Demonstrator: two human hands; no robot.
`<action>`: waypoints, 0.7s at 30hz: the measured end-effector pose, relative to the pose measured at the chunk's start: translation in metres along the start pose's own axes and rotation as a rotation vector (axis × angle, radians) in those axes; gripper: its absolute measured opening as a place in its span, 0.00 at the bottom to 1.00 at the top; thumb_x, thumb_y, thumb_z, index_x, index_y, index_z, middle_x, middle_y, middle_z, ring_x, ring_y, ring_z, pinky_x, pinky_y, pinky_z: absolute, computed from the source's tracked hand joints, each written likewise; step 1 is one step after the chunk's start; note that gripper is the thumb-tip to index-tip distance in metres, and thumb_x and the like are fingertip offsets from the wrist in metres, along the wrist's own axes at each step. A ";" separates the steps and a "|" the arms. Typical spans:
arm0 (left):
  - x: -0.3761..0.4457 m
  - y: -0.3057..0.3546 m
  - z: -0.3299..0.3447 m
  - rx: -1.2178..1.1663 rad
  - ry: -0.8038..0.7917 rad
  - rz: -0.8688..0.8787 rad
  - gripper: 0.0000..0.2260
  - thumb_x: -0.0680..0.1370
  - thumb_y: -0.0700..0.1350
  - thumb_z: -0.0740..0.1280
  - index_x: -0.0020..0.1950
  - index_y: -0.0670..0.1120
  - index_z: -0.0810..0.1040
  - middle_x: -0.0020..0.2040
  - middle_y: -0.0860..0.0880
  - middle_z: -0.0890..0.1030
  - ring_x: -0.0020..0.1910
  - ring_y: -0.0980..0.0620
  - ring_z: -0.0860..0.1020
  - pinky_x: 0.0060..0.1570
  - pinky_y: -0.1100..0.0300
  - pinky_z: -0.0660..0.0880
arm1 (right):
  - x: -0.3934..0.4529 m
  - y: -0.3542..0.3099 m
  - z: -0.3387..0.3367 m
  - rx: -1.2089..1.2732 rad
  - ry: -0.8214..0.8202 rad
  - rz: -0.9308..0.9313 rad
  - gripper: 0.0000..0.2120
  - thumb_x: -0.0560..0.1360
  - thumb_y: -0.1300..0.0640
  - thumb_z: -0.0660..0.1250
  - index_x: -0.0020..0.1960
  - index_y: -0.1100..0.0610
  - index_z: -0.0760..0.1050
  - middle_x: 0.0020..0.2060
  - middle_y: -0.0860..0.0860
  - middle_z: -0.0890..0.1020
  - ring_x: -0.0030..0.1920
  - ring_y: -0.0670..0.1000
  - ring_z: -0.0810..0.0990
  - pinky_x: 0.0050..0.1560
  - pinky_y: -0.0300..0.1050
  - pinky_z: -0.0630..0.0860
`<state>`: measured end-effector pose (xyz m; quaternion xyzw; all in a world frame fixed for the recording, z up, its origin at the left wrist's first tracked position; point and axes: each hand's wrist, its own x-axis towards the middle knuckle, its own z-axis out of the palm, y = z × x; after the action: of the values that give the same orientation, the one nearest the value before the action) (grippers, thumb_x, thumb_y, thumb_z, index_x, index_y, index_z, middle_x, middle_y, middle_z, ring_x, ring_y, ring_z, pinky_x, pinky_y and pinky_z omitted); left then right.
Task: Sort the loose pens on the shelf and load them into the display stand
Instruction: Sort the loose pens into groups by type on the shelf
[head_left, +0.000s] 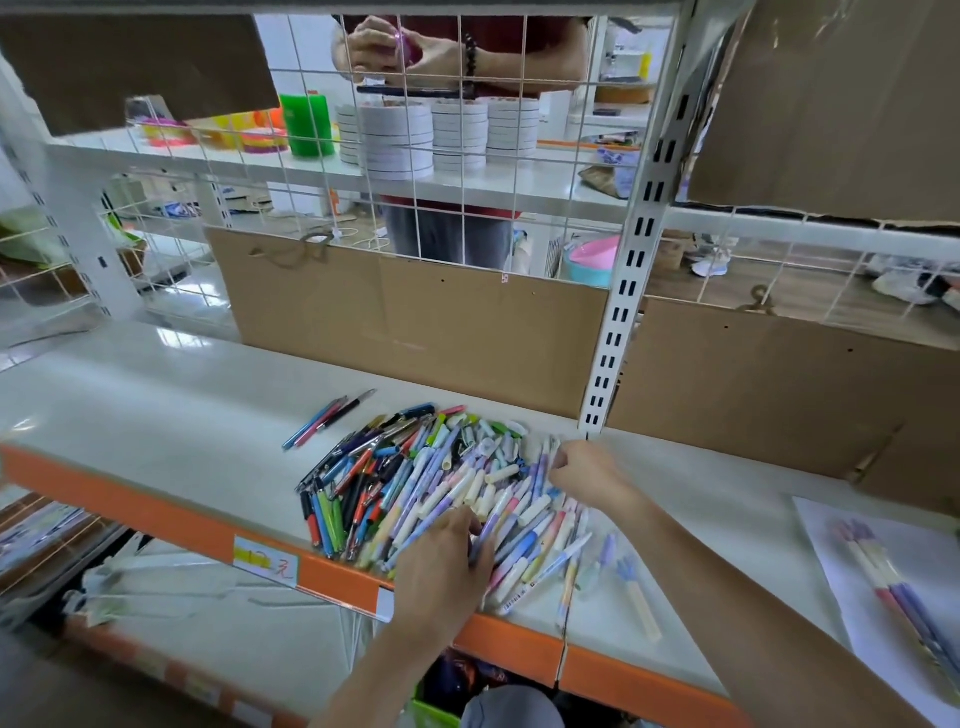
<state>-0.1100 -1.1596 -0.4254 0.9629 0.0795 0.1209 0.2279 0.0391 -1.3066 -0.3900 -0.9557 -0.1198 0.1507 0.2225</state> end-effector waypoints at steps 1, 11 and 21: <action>0.000 0.000 0.000 0.000 0.003 -0.003 0.08 0.80 0.54 0.58 0.51 0.51 0.72 0.38 0.56 0.74 0.34 0.59 0.74 0.27 0.71 0.64 | 0.000 0.000 0.000 0.035 0.009 -0.029 0.06 0.76 0.62 0.58 0.46 0.56 0.74 0.44 0.53 0.78 0.42 0.51 0.76 0.36 0.41 0.69; -0.001 0.005 0.000 0.023 -0.006 -0.028 0.07 0.80 0.54 0.58 0.51 0.52 0.70 0.38 0.56 0.75 0.36 0.58 0.76 0.34 0.64 0.74 | 0.011 -0.018 0.013 -0.078 -0.039 -0.230 0.08 0.76 0.56 0.67 0.55 0.53 0.77 0.48 0.51 0.69 0.46 0.51 0.71 0.45 0.41 0.66; -0.003 0.006 -0.005 0.040 -0.017 -0.023 0.10 0.80 0.55 0.57 0.53 0.51 0.72 0.43 0.55 0.78 0.39 0.58 0.77 0.36 0.64 0.73 | -0.018 0.012 -0.019 0.155 0.113 -0.104 0.06 0.74 0.57 0.69 0.43 0.53 0.71 0.39 0.50 0.77 0.42 0.52 0.76 0.40 0.44 0.69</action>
<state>-0.1134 -1.1632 -0.4193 0.9673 0.0908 0.1084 0.2107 0.0310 -1.3296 -0.3752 -0.9351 -0.1445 0.0935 0.3098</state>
